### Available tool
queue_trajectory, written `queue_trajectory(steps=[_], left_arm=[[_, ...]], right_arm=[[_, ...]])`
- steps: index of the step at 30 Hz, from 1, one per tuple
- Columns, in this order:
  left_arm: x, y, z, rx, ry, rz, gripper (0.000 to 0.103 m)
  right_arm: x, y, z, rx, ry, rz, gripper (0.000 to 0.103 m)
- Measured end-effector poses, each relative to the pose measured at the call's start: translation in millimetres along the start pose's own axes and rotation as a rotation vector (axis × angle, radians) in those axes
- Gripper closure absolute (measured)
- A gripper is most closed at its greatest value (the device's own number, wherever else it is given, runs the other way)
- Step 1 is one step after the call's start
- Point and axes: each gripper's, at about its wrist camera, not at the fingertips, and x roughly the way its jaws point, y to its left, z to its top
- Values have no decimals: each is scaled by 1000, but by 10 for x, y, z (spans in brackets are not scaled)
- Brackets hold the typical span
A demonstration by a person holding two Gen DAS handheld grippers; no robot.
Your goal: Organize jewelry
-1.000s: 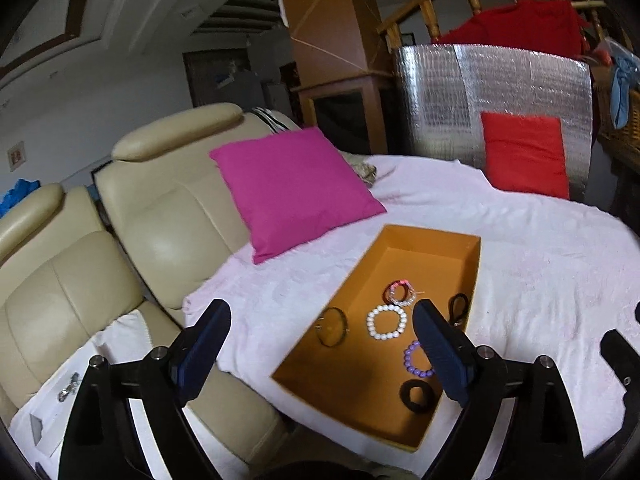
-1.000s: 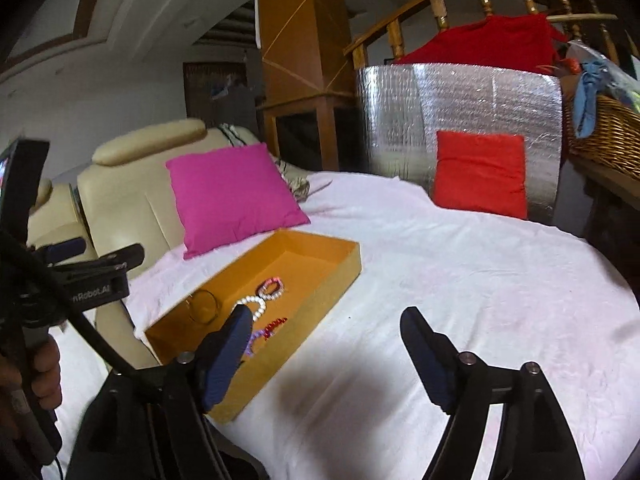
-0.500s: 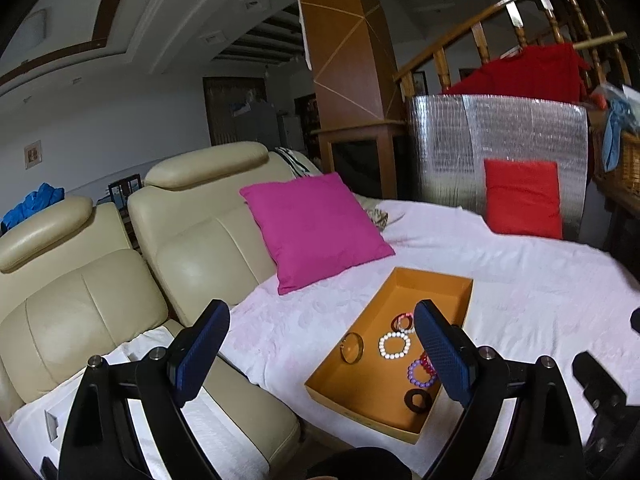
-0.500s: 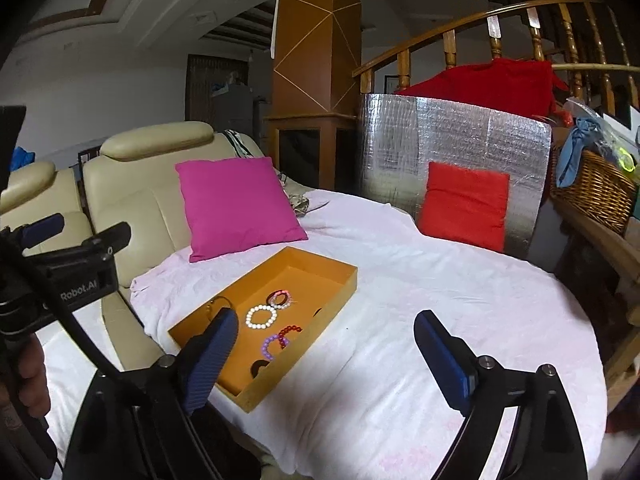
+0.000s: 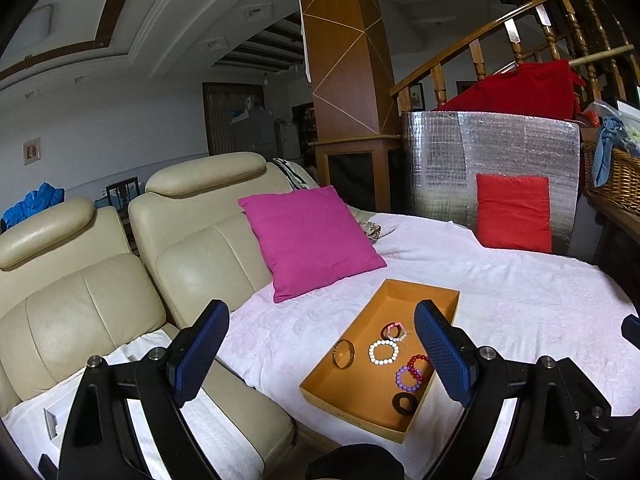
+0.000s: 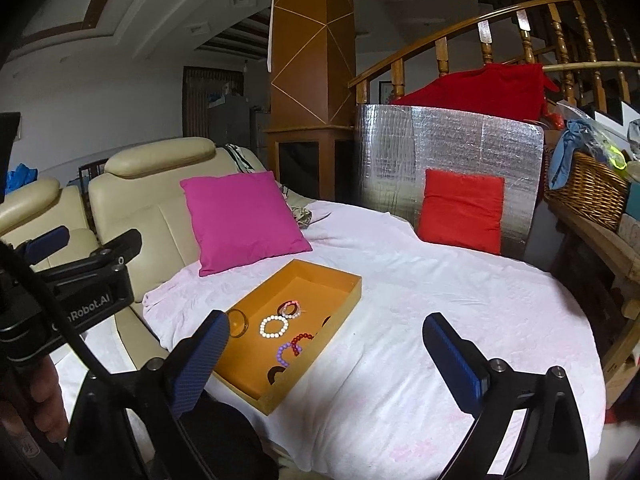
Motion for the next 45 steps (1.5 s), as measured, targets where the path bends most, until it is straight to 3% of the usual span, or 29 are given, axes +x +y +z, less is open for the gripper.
queue_trajectory(steps=[45], left_arm=[[257, 285, -75, -50, 47, 42, 9]], right_arm=[[297, 254, 70, -57, 31, 12, 4]])
